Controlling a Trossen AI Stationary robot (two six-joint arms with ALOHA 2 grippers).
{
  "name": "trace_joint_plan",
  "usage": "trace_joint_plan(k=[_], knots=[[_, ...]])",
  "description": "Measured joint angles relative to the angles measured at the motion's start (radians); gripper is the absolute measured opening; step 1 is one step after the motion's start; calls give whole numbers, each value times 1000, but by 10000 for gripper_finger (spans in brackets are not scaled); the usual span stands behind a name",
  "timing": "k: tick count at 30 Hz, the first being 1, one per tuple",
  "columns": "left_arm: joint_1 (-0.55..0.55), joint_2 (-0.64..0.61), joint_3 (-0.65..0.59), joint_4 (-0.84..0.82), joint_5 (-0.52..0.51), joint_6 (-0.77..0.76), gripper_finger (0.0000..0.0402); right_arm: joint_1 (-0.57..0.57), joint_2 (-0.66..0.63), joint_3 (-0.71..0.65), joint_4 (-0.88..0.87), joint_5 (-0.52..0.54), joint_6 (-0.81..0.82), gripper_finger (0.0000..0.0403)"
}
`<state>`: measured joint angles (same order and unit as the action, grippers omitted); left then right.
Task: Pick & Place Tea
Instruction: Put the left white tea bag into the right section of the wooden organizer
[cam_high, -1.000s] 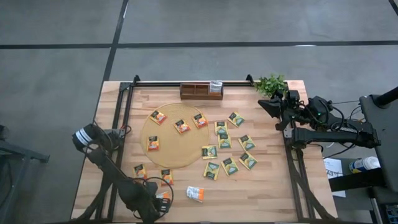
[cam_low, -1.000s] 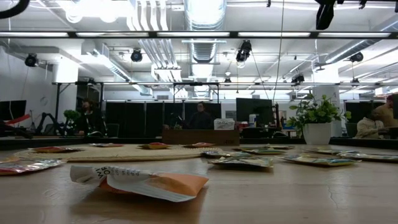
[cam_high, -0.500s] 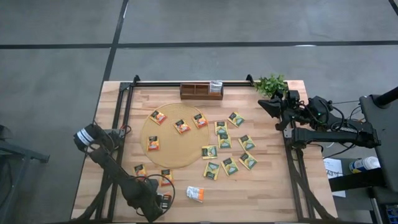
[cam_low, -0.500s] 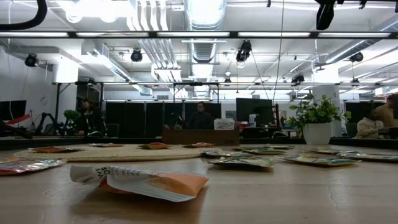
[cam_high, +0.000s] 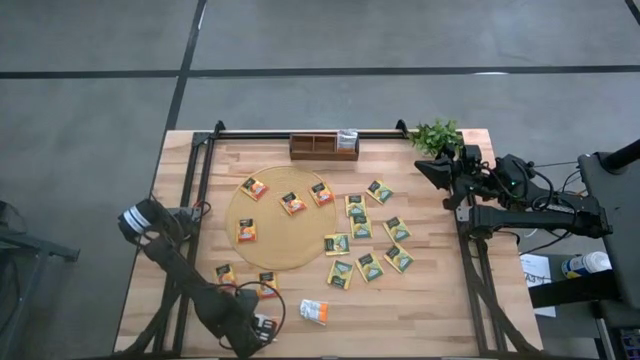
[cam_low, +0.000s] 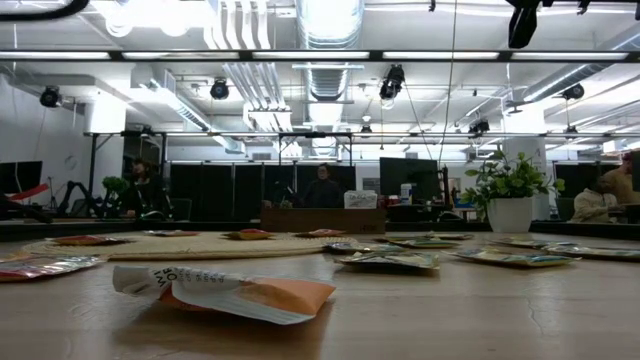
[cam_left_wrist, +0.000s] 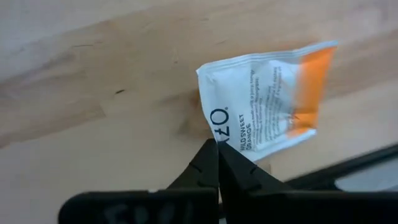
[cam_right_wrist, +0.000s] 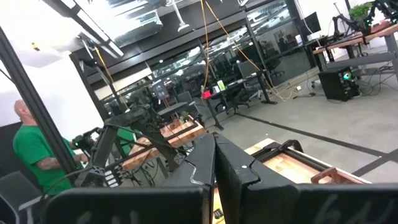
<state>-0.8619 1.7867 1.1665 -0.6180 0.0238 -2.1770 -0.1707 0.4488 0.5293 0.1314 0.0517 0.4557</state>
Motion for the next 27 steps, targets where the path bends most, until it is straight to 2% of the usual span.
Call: trace_joint_plan(k=[6, 11, 16, 21, 27], knots=[[0, -46, 110, -225, -23, 176, 0, 0, 0, 0, -1, -20, 69, 9], [20, -94, 225, -463, -67, 395, 0, 0, 35, 6, -2, -134, 96, 9], [80, -138, 320, -659, -109, 631, 0, 0, 133, 64, -4, -230, 114, 17], [167, -185, 370, -720, -151, 821, 0, 0, 244, 172, -30, -291, 68, 66], [273, -246, 413, -725, -231, 965, 0, 3, 363, 348, -202, -380, 8, 155]])
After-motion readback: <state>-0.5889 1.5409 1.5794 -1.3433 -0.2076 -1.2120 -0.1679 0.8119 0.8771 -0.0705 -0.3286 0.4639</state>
